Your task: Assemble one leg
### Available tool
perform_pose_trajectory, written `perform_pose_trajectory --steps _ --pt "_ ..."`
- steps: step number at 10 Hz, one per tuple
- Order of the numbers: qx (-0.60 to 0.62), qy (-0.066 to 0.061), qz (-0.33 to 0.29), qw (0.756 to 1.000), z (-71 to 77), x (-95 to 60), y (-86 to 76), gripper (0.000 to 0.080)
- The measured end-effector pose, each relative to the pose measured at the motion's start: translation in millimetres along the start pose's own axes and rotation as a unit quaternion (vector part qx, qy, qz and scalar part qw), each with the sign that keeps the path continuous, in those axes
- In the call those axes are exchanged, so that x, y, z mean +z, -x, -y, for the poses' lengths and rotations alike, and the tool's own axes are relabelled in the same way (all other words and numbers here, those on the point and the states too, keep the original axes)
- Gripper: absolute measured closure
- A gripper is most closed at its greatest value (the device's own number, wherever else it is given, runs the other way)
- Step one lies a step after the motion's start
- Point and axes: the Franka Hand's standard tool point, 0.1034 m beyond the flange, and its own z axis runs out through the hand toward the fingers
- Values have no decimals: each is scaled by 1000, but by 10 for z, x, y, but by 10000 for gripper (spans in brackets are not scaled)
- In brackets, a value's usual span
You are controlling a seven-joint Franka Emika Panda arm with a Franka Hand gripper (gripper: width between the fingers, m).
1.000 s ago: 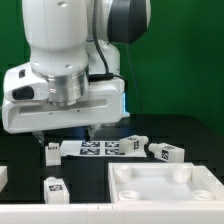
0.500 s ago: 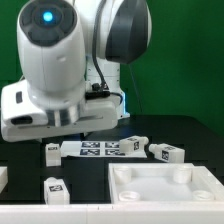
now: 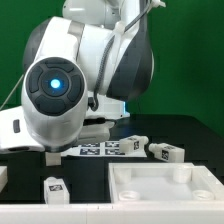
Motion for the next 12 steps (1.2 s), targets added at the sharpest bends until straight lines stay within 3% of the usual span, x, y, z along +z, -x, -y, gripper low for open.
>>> perform_pose_trajectory --steps 3,5,6,8,11,12 --pt "0 2 -1 1000 -24 51 -17 150" --pt "8 -2 0 1000 -122 475 -7 150" --pt "9 -5 3 1000 -127 562 16 150" --pt "9 -4 1 1000 -122 540 1 150" --pt "8 -4 2 1000 -121 549 -1 516" --pt "8 -4 2 1000 -121 550 -1 516"
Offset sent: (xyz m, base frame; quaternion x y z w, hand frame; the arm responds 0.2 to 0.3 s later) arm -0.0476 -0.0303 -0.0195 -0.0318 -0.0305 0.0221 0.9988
